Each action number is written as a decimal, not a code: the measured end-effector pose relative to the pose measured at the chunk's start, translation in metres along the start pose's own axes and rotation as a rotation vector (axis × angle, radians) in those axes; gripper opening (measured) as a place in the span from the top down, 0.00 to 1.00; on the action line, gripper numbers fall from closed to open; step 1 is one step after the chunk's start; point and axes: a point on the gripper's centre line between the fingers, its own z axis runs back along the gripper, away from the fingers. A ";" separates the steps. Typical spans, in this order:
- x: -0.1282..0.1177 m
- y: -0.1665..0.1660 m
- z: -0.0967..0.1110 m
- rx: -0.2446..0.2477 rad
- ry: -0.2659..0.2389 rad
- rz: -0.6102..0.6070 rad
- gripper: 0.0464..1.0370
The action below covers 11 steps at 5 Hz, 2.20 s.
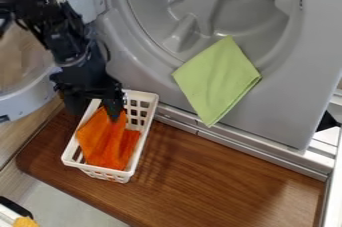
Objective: Picked up the orange towel
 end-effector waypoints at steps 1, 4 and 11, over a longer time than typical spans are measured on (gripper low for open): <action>-0.006 0.004 -0.026 0.041 0.042 -0.008 0.04; -0.009 -0.004 -0.045 0.076 0.076 -0.023 0.39; 0.010 -0.087 0.112 -0.250 -0.133 -0.287 0.98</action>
